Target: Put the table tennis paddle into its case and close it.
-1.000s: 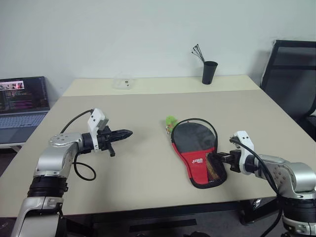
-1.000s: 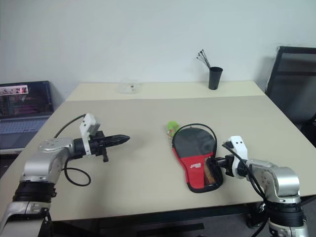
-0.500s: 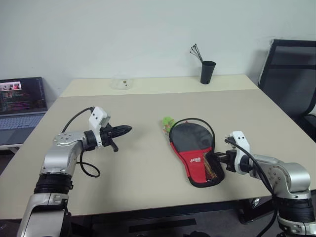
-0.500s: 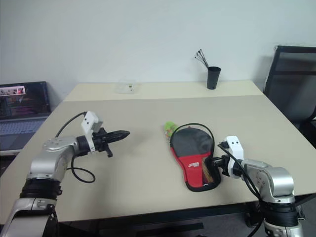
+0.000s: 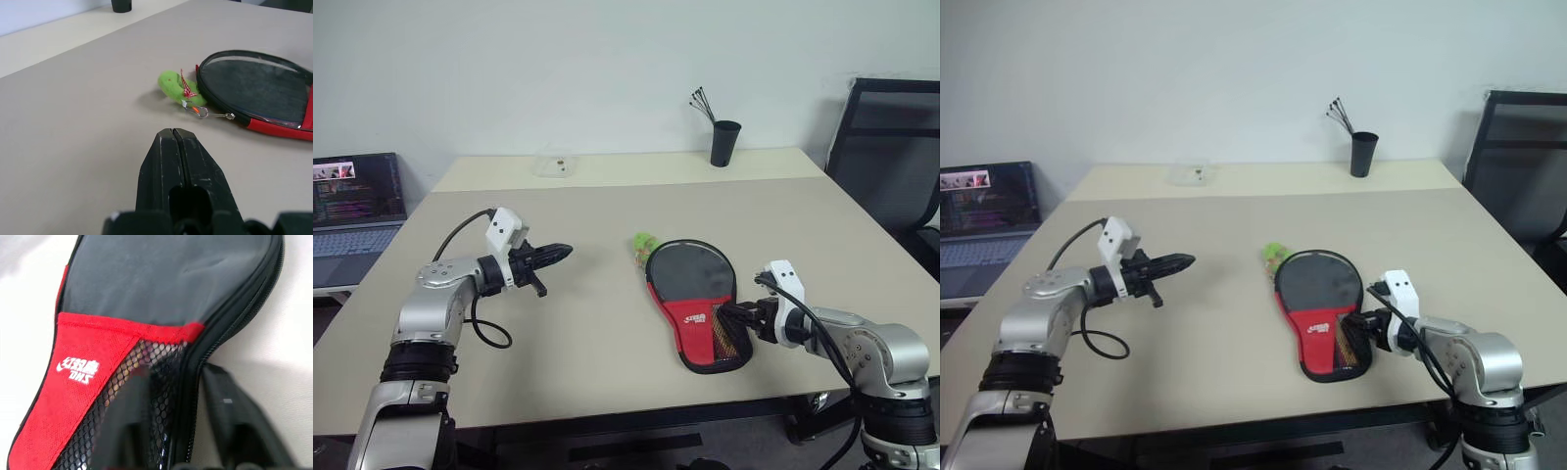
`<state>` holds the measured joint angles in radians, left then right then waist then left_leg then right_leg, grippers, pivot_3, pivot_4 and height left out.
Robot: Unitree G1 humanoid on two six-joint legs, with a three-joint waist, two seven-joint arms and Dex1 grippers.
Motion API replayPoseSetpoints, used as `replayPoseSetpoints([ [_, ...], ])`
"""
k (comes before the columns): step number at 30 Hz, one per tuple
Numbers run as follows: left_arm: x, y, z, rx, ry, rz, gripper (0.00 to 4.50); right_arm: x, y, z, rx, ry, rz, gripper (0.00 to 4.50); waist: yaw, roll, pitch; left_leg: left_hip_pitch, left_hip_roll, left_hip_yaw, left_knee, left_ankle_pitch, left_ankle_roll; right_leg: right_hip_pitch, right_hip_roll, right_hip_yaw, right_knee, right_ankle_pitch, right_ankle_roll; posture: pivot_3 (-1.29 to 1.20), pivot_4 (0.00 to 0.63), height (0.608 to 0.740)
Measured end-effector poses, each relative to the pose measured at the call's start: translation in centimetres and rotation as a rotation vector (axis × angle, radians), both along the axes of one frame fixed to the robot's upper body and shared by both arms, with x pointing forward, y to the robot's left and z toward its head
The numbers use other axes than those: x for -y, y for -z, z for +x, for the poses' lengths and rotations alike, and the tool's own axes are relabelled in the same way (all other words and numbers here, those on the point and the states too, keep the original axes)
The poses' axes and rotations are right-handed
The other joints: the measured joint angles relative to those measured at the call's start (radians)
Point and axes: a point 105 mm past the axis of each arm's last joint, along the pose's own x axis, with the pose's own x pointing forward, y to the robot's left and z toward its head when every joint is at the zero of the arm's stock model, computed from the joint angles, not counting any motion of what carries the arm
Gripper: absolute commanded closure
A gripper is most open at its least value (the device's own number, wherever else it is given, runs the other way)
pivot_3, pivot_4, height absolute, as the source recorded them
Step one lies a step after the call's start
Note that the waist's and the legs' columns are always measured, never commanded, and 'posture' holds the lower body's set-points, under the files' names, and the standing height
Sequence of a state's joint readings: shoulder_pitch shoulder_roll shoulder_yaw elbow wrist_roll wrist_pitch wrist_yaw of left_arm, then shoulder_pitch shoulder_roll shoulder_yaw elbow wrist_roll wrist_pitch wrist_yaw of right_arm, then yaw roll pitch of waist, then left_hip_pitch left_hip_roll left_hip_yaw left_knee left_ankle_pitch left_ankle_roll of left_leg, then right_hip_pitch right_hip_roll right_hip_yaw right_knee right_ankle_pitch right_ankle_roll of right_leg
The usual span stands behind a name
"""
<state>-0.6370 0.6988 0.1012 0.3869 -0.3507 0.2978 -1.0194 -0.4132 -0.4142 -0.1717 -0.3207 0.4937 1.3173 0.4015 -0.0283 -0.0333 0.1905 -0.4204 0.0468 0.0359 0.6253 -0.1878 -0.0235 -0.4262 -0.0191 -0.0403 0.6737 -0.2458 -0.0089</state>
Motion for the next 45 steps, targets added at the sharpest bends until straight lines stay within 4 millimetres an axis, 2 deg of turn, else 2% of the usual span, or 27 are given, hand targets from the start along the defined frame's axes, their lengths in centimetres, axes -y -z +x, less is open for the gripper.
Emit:
replayPoseSetpoints([
  [5, -0.1, -0.1, 0.0, 0.004, -0.005, -0.003, 4.5, 0.4, -0.4, 0.3, 0.015, 0.027, -0.004, 1.78, 0.0, 0.0, 0.0, 0.0, 0.0, 0.0, 0.0, 0.0, 0.0, 0.0, 0.0, 0.0, 0.0, 0.0, 0.0, 0.0, 0.15, 0.74],
  [10, -0.1, -0.1, 0.1, 0.005, -0.01, -0.005, 4.5, 0.7, -3.2, 1.9, 0.122, 0.048, 0.026, 1.78, 0.0, 0.0, 0.0, 0.0, 0.0, 0.0, 0.0, 0.0, 0.0, 0.0, 0.0, 0.0, 0.0, 0.0, 0.0, 0.0, 0.15, 0.74],
  [12, 0.0, -0.1, 0.1, 0.007, -0.008, -0.008, 4.5, 0.8, -3.6, 2.2, 0.136, 0.049, 0.037, 1.78, 0.001, 0.0, 0.0, 0.0, 0.0, 0.0, 0.0, 0.0, 0.0, 0.0, 0.0, 0.0, -0.001, 0.0, 0.0, 0.0, 0.15, 0.74],
  [18, 0.5, -0.2, 0.4, 0.014, -0.011, -0.027, 4.5, 1.6, -2.2, 3.0, 0.1, 0.079, 0.049, 1.78, 0.002, 0.0, 0.0, -0.001, 0.0, 0.001, 0.0, 0.0, 0.0, 0.0, 0.0, 0.0, -0.001, 0.0, 0.0, 0.0, 0.15, 0.74],
  [26, 1.3, -0.4, 0.6, 0.018, 0.007, -0.044, 4.5, 1.9, 0.6, 3.1, 0.03, 0.067, 0.04, 1.78, 0.0, 0.0, 0.0, 0.0, 0.0, 0.002, 0.0, 0.0, 0.0, 0.0, 0.0, 0.0, -0.001, 0.0, 0.0, 0.0, 0.15, 0.74],
  [38, 1.3, -0.3, 0.6, 0.015, 0.008, -0.044, 4.5, 1.3, 1.4, 2.3, 0.028, -0.041, -0.015, 1.78, 0.001, 0.0, 0.0, 0.0, 0.0, 0.002, 0.0, 0.0, 0.0, 0.001, 0.0, 0.0, -0.001, 0.0, 0.0, 0.0, 0.15, 0.74],
  [45, 1.3, -0.3, 0.6, 0.015, 0.01, -0.044, 4.5, 0.7, 1.7, 1.5, 0.048, -0.118, -0.113, 1.78, 0.001, 0.0, 0.0, 0.0, 0.0, 0.002, 0.0, 0.0, 0.0, 0.001, 0.0, 0.0, -0.001, 0.0, 0.0, 0.0, 0.15, 0.74],
])
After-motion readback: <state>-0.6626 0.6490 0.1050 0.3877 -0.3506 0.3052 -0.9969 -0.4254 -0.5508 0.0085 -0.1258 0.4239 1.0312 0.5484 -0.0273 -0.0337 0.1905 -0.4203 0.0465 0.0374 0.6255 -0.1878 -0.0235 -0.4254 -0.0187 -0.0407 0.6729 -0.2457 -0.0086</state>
